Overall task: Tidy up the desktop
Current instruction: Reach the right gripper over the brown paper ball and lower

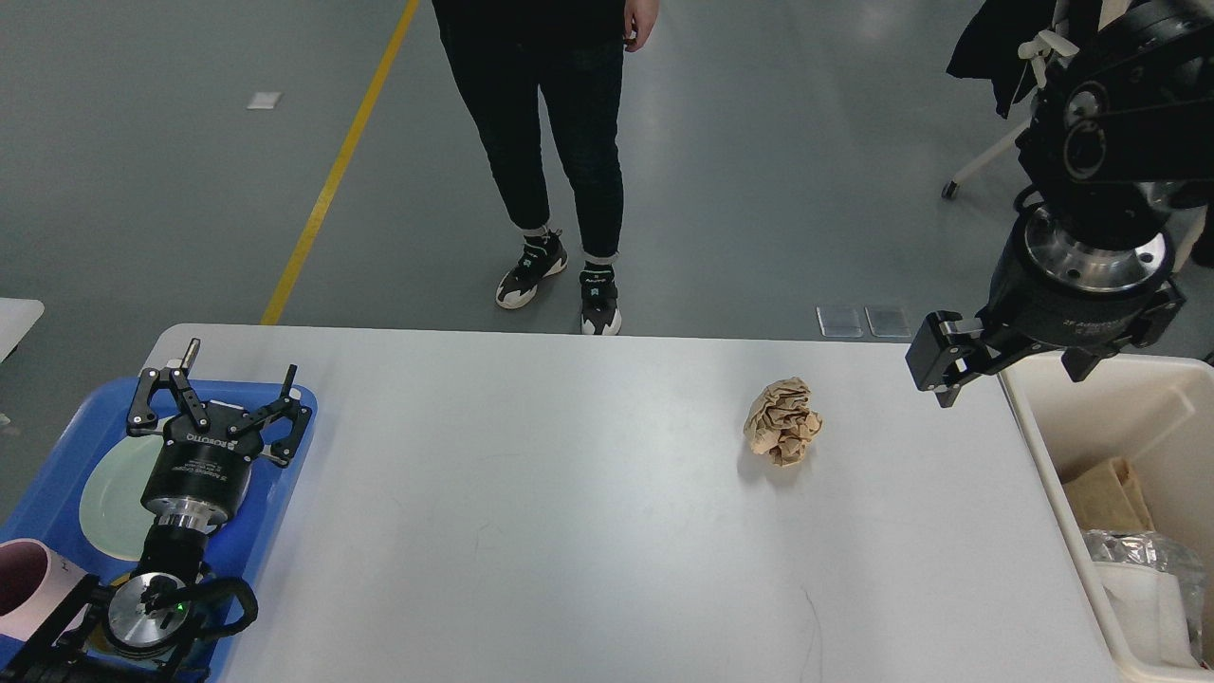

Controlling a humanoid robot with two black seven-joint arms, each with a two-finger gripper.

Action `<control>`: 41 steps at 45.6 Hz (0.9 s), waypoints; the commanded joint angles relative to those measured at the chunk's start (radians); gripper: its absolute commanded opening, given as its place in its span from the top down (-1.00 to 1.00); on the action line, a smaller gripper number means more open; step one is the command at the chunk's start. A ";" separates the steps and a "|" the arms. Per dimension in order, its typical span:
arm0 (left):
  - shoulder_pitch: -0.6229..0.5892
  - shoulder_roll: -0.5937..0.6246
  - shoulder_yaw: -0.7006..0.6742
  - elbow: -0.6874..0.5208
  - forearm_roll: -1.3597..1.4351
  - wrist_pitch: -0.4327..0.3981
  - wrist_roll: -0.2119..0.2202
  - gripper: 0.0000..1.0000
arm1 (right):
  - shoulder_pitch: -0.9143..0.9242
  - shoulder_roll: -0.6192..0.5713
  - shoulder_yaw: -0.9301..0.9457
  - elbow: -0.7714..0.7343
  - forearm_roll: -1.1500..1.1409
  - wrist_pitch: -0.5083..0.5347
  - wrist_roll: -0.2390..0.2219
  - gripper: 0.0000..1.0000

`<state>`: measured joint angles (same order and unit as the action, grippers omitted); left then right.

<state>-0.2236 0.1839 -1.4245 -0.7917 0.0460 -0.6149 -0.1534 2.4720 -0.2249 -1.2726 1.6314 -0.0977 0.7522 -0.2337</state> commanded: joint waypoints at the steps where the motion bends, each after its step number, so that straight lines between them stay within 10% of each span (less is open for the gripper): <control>1: 0.000 0.000 -0.001 0.000 0.000 0.000 0.000 -0.93 | 0.027 0.012 -0.007 0.030 0.019 -0.007 0.050 -0.98; 19: 0.000 0.000 -0.001 0.000 0.000 0.000 0.000 -0.93 | -0.238 0.059 0.085 -0.126 0.030 -0.401 0.047 -1.00; 41: 0.000 0.000 -0.001 0.000 0.000 0.000 0.000 -0.93 | -1.007 0.200 0.255 -0.944 0.035 -0.442 0.036 -1.00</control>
<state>-0.2241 0.1841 -1.4252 -0.7915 0.0460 -0.6154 -0.1534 1.6087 -0.0448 -1.0451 0.8448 -0.0661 0.3123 -0.1991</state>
